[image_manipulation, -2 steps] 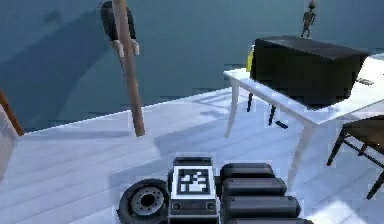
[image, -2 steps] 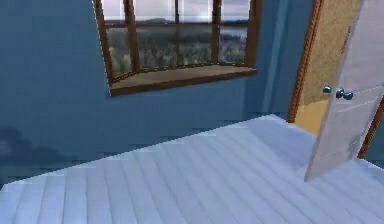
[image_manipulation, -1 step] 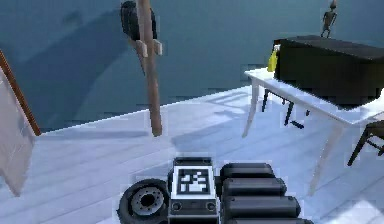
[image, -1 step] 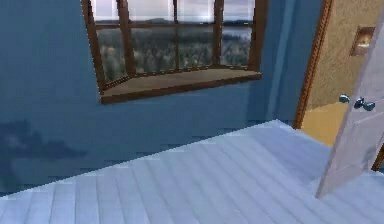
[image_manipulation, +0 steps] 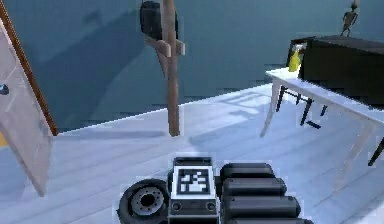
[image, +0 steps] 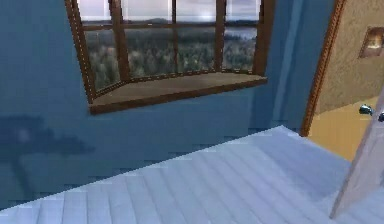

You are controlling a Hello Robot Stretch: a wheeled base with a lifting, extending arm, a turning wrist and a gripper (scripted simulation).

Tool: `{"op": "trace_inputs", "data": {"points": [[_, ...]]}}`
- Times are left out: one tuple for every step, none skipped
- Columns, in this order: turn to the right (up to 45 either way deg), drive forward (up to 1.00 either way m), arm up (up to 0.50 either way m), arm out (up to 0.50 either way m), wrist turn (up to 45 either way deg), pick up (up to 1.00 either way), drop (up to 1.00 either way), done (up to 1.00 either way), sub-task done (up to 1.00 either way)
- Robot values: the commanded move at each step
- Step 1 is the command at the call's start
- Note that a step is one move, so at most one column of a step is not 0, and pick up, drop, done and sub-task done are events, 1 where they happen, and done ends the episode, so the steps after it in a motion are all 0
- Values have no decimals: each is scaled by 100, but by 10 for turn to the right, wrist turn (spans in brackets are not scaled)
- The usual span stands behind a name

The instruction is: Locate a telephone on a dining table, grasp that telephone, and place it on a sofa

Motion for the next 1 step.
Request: {"op": "trace_inputs", "data": {"points": [[240,0,0,0,0,0,0,0,0]]}}
